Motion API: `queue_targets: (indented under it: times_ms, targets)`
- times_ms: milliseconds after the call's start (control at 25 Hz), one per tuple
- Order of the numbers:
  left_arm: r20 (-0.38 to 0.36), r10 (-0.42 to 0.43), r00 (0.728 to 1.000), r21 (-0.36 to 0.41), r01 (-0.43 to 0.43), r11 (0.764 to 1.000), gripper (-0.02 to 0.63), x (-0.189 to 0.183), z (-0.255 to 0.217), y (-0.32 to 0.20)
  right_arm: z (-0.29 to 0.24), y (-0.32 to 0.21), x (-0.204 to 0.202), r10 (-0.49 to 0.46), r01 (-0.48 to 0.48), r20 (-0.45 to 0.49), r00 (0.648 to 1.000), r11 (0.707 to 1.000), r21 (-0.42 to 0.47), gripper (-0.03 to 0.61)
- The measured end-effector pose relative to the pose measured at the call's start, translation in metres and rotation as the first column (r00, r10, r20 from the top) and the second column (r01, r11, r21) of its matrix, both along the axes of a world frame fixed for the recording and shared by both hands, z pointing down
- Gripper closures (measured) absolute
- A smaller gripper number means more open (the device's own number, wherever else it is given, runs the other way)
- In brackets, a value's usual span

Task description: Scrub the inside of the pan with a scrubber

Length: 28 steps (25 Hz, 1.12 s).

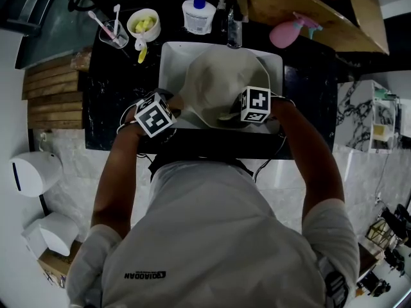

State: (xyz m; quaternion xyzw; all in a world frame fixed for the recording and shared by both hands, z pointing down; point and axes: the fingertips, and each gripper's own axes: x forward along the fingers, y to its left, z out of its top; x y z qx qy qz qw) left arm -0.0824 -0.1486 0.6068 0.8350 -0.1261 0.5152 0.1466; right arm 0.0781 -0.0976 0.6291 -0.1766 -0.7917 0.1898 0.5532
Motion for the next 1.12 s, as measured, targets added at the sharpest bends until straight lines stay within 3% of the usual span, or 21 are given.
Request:
queue_targets:
  times_ms: [160,280,400,520,640,800,880,1000,1080,1120]
  targets:
    - [0.001,0.000,1.000,-0.002,0.000,1.000,0.394,0.000,0.000,0.000,-0.013,-0.012,-0.007,0.011,-0.017,0.063,0.998,0.995,0.100,0.489]
    - [0.000,-0.001,1.000,-0.004,0.001,1.000,0.394,0.000,0.000,0.000,-0.026,-0.031,-0.010,0.033,-0.058,0.121,0.992,0.976,0.212,0.489]
    - [0.001,-0.004,1.000,-0.005,0.004,1.000,0.394,0.000,0.000,0.001,-0.040,-0.063,-0.010,0.041,-0.098,0.152,0.987,0.917,0.386,0.489]
    - [0.000,-0.006,1.000,-0.005,0.006,1.000,0.394,0.001,0.001,0.001,-0.039,-0.098,0.002,0.050,-0.104,0.113,0.992,0.829,0.550,0.489]
    - [-0.004,-0.005,1.000,-0.010,0.005,1.000,0.394,0.002,0.001,0.002,-0.032,-0.127,0.014,0.020,-0.034,0.028,0.999,0.723,0.690,0.489]
    - [-0.004,-0.006,1.000,-0.017,0.006,1.000,0.394,0.000,0.000,0.001,-0.023,-0.164,0.020,-0.066,0.141,-0.126,0.990,0.561,0.816,0.489]
    - [-0.005,-0.007,1.000,-0.017,0.007,1.000,0.394,0.000,0.000,0.001,-0.025,-0.185,0.019,-0.099,0.212,-0.187,0.977,0.451,0.867,0.489]
    - [-0.005,-0.006,1.000,-0.022,0.006,1.000,0.394,0.001,0.000,0.001,-0.035,-0.205,0.010,-0.170,0.301,-0.264,0.949,0.260,0.917,0.489]
    - [-0.006,-0.006,1.000,-0.027,0.006,1.000,0.394,0.001,-0.001,0.002,-0.039,-0.210,0.003,-0.214,0.352,-0.315,0.925,0.164,0.922,0.489]
    - [-0.006,-0.007,1.000,-0.028,0.006,1.000,0.394,0.001,0.000,0.002,-0.041,-0.212,0.001,-0.227,0.373,-0.338,0.913,0.132,0.919,0.489]
